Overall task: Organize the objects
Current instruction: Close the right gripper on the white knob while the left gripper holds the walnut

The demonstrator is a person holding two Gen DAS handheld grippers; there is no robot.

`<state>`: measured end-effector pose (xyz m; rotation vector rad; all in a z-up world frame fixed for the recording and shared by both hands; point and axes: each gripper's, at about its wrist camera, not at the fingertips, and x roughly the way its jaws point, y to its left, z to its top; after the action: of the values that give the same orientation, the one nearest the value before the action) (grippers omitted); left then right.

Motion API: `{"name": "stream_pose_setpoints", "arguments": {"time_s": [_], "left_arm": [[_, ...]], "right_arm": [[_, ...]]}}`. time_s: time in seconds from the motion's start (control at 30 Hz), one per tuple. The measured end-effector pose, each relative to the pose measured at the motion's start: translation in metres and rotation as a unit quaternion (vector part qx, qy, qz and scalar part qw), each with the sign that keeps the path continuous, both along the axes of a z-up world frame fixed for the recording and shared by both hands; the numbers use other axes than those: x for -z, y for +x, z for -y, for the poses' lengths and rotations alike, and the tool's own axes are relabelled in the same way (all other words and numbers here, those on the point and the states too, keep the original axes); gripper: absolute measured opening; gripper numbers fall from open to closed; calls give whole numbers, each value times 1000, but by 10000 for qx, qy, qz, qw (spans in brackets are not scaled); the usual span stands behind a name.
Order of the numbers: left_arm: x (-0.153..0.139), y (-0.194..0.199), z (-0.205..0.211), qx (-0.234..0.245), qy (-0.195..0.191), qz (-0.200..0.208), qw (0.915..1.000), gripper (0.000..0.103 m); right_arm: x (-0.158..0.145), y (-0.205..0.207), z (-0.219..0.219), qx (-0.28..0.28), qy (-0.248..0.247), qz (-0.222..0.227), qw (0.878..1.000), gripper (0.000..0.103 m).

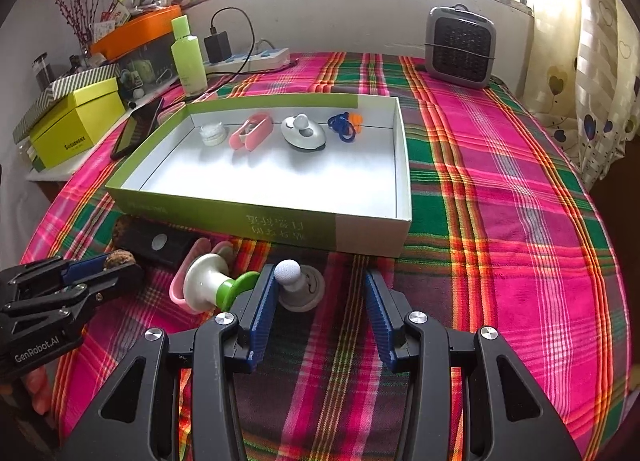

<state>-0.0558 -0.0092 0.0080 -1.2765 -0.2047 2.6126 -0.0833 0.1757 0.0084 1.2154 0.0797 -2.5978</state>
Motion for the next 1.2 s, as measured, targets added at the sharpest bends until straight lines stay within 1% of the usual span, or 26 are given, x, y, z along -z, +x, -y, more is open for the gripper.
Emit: {"name": "stream_pose_setpoints", "arguments": {"time_s": [0.2, 0.4, 0.53, 0.67, 0.7, 0.77, 0.97, 1.2], "left_arm": [[-1, -4, -1, 13, -20, -14, 10000, 28], [-2, -5, -1, 11, -43, -19, 10000, 29], [-2, -6, -1, 13, -53, -15, 10000, 29], [-1, -4, -1, 11, -46, -20, 10000, 29], [-1, -5, -1, 9, -39, -21, 10000, 29], [-2, -4, -2, 14, -41, -18, 10000, 29], [-1, -4, -2, 7, -41, -20, 10000, 29], [-1, -5, -2, 14, -56, -21, 10000, 29]], "right_arm": [[0, 1, 2, -94, 100, 18, 9999, 44], [1, -2, 3, -124, 76, 29, 9999, 44], [4, -7, 1, -125, -57, 144, 9998, 44], [4, -6, 2, -147, -6, 136, 9998, 44], [4, -6, 2, -151, -11, 135, 9998, 43], [4, -6, 2, -172, -19, 131, 9998, 36], [4, -3, 5, -253, 12, 122, 9996, 28], [4, -2, 6, -253, 0, 117, 9996, 26]]}}
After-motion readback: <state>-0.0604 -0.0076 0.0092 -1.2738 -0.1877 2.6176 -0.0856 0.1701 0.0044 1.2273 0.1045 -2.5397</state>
